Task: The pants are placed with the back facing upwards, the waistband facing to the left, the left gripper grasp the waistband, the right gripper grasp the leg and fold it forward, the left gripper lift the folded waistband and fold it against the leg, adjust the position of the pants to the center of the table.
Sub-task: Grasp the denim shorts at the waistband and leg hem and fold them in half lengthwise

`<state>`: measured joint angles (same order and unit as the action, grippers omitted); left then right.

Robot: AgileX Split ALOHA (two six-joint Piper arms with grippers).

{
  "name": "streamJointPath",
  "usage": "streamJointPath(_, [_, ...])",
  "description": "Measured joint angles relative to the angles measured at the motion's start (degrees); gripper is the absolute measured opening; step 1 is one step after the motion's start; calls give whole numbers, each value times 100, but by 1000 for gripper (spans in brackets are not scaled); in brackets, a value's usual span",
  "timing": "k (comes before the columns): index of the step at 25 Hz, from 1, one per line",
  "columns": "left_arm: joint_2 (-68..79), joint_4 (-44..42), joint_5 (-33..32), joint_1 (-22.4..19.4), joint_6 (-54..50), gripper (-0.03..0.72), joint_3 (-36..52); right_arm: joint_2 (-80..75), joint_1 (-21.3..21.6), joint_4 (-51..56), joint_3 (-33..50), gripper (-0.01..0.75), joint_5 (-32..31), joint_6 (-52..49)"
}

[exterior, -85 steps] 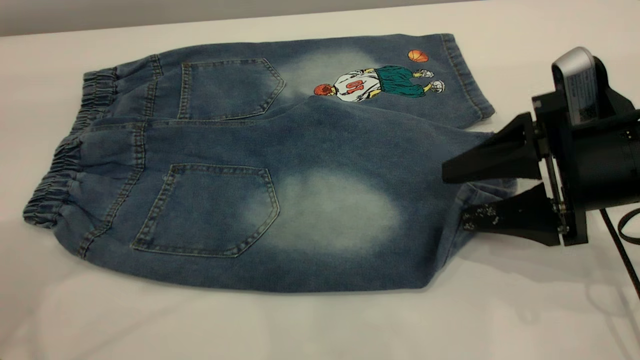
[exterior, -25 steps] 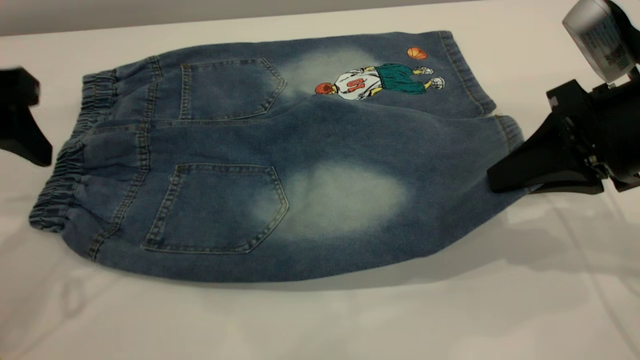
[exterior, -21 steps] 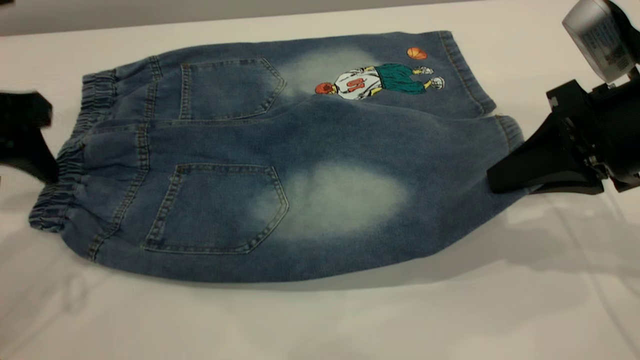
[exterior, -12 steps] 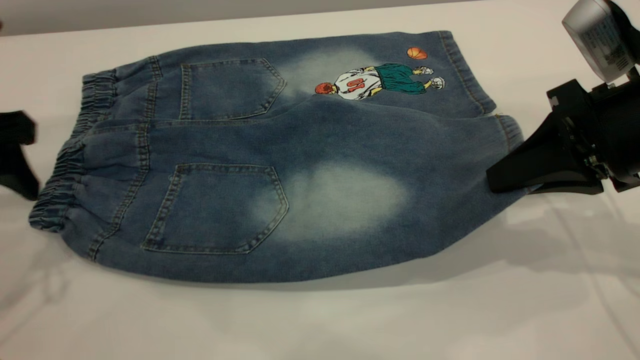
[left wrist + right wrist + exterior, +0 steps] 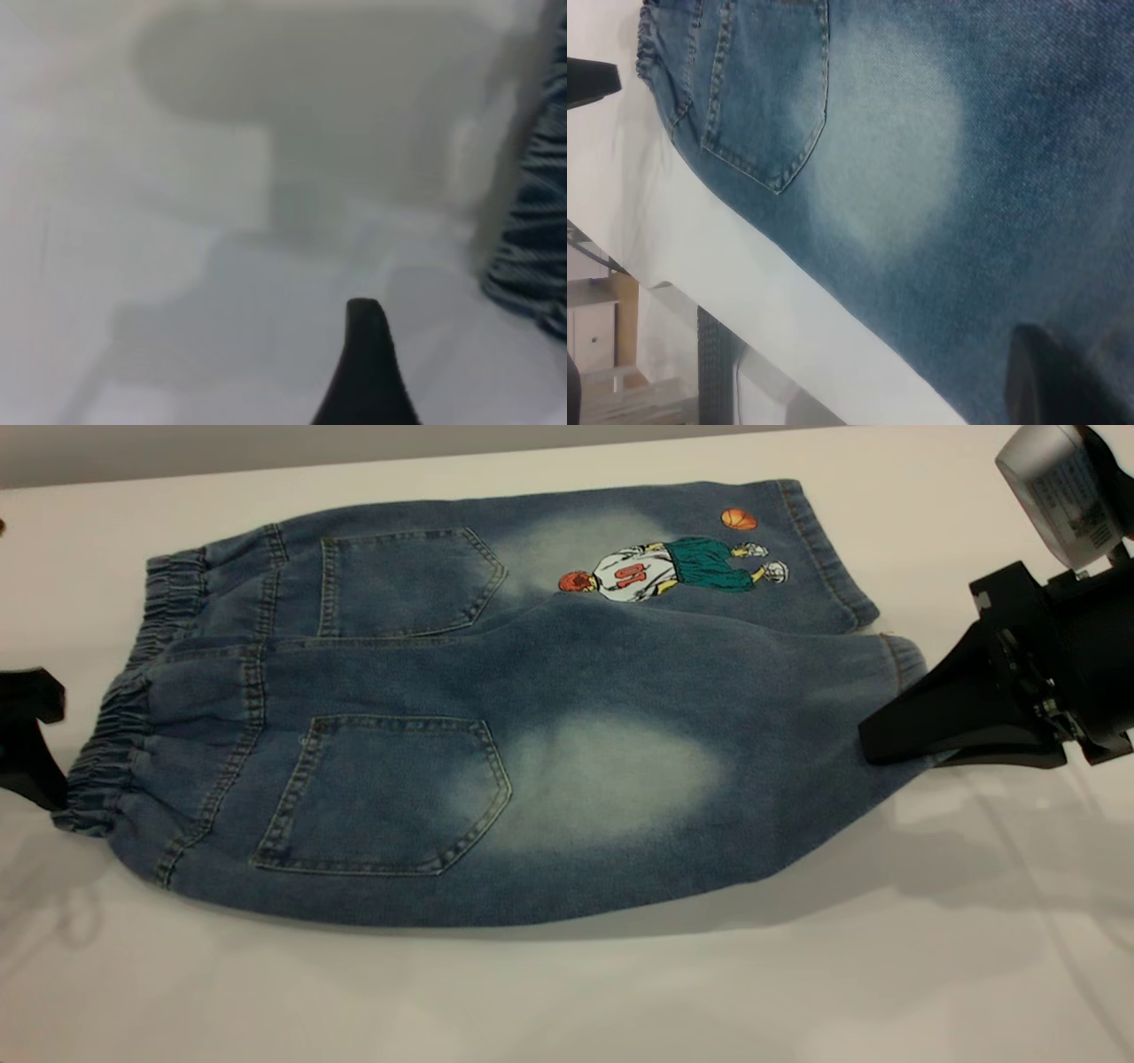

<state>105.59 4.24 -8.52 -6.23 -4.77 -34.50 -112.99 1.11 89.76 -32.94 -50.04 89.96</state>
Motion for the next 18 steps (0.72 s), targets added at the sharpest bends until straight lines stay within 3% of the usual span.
streamJointPath(5, [330,32,316,0,0,486,0,0,0,0,0,11,-39,0])
streamJointPath(18, [351,250,291,12,-45,486,-37,0,0,6,0,11,-46,0])
